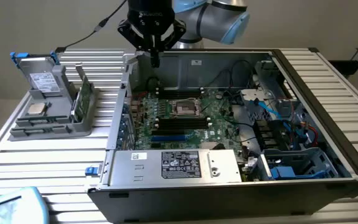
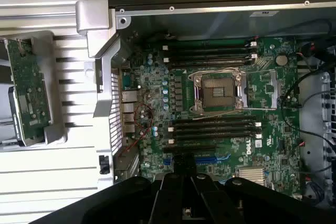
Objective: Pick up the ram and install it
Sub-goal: 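Reach for the ram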
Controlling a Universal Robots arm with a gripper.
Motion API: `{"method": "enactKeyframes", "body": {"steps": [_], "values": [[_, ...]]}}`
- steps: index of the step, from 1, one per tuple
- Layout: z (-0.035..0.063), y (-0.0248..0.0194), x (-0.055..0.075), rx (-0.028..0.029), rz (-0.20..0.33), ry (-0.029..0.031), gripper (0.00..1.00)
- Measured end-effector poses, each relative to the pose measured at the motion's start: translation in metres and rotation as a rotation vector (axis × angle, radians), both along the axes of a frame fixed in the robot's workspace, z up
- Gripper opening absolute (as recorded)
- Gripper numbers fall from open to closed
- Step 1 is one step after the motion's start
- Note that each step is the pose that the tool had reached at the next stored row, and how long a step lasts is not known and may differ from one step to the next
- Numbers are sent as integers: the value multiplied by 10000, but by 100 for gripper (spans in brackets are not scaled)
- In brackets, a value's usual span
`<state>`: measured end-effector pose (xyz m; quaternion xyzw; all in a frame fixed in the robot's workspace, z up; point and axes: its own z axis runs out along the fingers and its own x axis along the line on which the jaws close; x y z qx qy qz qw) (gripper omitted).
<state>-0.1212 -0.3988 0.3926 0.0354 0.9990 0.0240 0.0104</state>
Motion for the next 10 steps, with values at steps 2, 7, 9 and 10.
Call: {"method": "enactKeyframes", "body": {"steps": [2,7,9,10], "values": [[0,0,0,0,0,0,11],[0,0,0,0,0,-1,11],[0,0,0,0,0,0,11],[0,-1,-6,1,-1,0,11]]}}
